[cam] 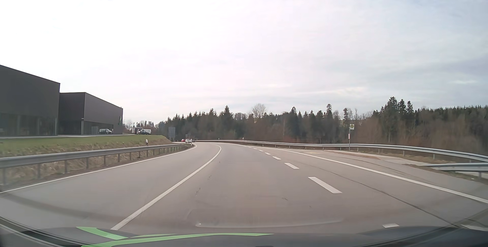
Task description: Follow the waypoints while adhering to traffic rules and regulations
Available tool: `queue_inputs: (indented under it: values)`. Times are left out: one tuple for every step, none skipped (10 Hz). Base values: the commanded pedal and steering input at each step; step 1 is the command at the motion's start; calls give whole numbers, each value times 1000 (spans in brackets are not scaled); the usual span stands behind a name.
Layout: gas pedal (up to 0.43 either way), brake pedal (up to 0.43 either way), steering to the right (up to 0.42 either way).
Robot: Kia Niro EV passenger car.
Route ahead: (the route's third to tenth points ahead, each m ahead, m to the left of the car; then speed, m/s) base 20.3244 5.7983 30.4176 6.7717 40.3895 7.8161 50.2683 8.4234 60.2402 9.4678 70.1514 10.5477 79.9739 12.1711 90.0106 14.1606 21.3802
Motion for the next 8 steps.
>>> queue_inputs:
  values:
    - [189,0,-5]
    - [189,0,-5]
    - [189,0,-7]
    - [189,0,-8]
    - [189,0,-8]
    - [177,0,-8]
    - [177,0,-9]
    - [177,0,-9]
